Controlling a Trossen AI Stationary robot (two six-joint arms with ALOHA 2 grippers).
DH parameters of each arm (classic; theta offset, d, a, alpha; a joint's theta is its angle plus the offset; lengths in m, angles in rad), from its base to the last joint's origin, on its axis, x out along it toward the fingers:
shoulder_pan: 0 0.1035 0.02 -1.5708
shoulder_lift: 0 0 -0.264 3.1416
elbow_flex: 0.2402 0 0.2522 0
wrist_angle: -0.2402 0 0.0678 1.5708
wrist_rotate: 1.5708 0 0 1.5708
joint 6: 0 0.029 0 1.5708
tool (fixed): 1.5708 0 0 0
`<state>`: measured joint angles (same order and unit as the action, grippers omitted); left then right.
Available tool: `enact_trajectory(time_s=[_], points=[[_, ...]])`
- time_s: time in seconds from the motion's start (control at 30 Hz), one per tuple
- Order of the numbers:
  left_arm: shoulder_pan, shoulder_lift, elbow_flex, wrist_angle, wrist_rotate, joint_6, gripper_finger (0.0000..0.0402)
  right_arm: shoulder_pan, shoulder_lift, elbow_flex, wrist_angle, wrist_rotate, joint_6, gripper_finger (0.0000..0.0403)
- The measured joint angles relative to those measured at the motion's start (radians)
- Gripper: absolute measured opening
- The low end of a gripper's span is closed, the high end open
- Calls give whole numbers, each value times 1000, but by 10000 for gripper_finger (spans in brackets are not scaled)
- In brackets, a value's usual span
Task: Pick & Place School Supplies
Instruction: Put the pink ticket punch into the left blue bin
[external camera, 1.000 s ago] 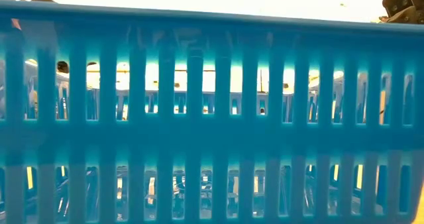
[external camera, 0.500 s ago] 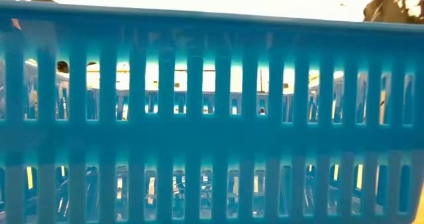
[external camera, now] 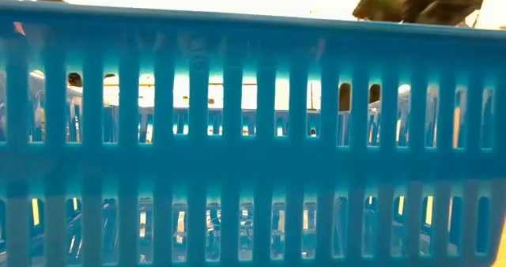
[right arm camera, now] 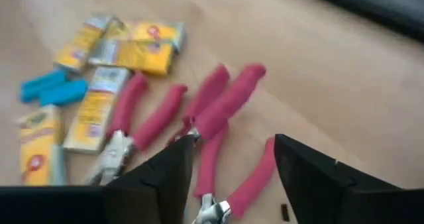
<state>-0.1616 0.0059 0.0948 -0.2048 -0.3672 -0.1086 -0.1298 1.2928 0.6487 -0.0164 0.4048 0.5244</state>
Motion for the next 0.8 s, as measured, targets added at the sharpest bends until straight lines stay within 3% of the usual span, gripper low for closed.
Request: enact_trajectory(time_s=[0.33, 0.8], points=[[0, 0, 0, 0, 0, 0, 280, -121, 145, 52, 159, -147, 16, 221], [0, 0, 0, -1, 1, 0, 280, -187, 324, 52, 336, -201, 40, 219]])
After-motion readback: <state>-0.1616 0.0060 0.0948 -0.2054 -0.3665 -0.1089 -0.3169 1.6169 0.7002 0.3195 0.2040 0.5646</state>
